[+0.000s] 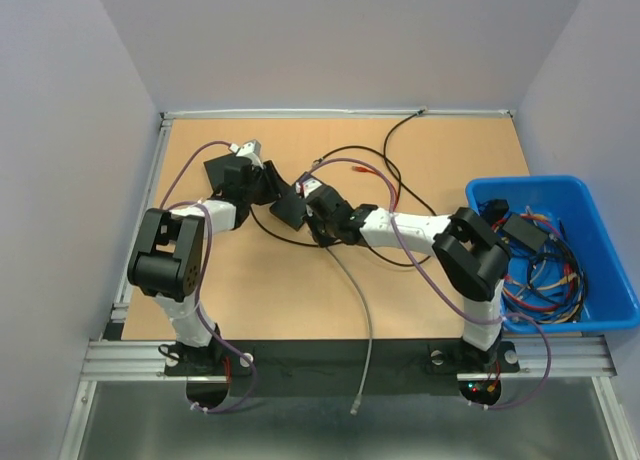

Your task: Insert the plug into the switch port

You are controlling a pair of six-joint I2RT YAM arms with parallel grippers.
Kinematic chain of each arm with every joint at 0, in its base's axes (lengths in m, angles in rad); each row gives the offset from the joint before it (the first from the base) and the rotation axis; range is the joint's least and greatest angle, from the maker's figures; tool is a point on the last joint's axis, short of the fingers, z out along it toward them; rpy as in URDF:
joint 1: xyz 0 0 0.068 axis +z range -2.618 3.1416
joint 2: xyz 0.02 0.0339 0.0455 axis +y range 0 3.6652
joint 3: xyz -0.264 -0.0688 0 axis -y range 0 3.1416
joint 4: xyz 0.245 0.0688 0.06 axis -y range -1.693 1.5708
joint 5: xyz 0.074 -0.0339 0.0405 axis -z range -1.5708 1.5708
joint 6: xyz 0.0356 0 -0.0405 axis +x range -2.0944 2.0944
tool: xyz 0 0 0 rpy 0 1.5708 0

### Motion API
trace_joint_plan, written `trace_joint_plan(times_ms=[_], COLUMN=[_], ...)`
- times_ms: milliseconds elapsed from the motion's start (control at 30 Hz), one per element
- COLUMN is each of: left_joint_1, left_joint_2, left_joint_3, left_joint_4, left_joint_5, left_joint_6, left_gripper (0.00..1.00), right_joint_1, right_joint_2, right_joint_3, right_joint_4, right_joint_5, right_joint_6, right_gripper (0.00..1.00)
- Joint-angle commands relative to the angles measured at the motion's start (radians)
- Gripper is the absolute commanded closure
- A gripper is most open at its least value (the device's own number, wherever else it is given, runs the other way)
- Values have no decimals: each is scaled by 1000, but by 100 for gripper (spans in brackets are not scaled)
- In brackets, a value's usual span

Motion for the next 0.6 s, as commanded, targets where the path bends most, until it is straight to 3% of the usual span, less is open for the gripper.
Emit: trace_joint_plan(times_ms=[0,567], left_joint_1=[9,17], left_joint_2=[12,114], left_joint_3=[26,25], left_joint_4=[67,116], left_joint_5=[9,30], left_joint_6=[23,43], left_gripper=[43,44], right_joint_1=[-18,-35], right_joint_2=[19,123], right_joint_3=[58,163], right_joint_4=[35,38], right_joint_5=[26,26], right_joint_6=[-37,-61], right_gripper=[100,100])
